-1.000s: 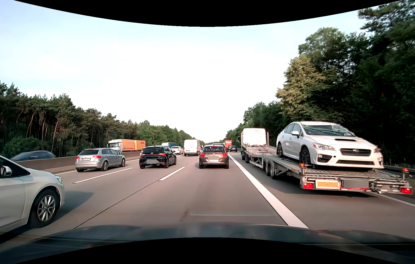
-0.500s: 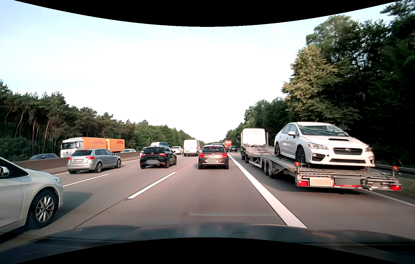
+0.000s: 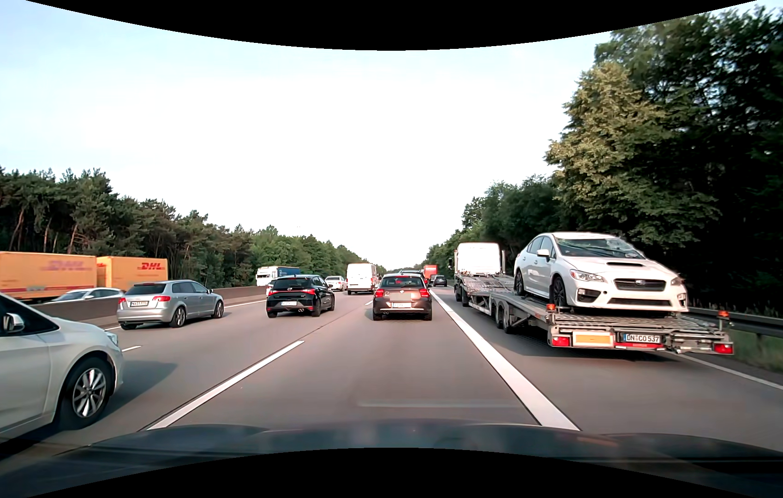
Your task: Follow the waypoints while adhering to traffic rules and regulations
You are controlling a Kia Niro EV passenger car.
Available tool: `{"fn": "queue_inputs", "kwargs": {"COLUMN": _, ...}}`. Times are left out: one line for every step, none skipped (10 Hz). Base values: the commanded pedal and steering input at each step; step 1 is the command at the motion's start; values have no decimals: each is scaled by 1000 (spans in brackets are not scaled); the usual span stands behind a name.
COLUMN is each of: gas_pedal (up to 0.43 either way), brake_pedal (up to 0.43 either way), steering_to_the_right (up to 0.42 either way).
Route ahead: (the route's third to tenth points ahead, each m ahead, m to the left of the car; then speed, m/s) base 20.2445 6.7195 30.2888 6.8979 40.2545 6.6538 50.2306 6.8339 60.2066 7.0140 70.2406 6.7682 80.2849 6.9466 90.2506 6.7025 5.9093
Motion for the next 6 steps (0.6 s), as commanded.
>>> {"fn": "queue_inputs", "kwargs": {"gas_pedal": 0, "brake_pedal": 79, "steering_to_the_right": -6}}
{"fn": "queue_inputs", "kwargs": {"gas_pedal": 0, "brake_pedal": 73, "steering_to_the_right": -6}}
{"fn": "queue_inputs", "kwargs": {"gas_pedal": 0, "brake_pedal": 73, "steering_to_the_right": -6}}
{"fn": "queue_inputs", "kwargs": {"gas_pedal": 0, "brake_pedal": 73, "steering_to_the_right": -6}}
{"fn": "queue_inputs", "kwargs": {"gas_pedal": 0, "brake_pedal": 73, "steering_to_the_right": -6}}
{"fn": "queue_inputs", "kwargs": {"gas_pedal": 0, "brake_pedal": 73, "steering_to_the_right": -7}}
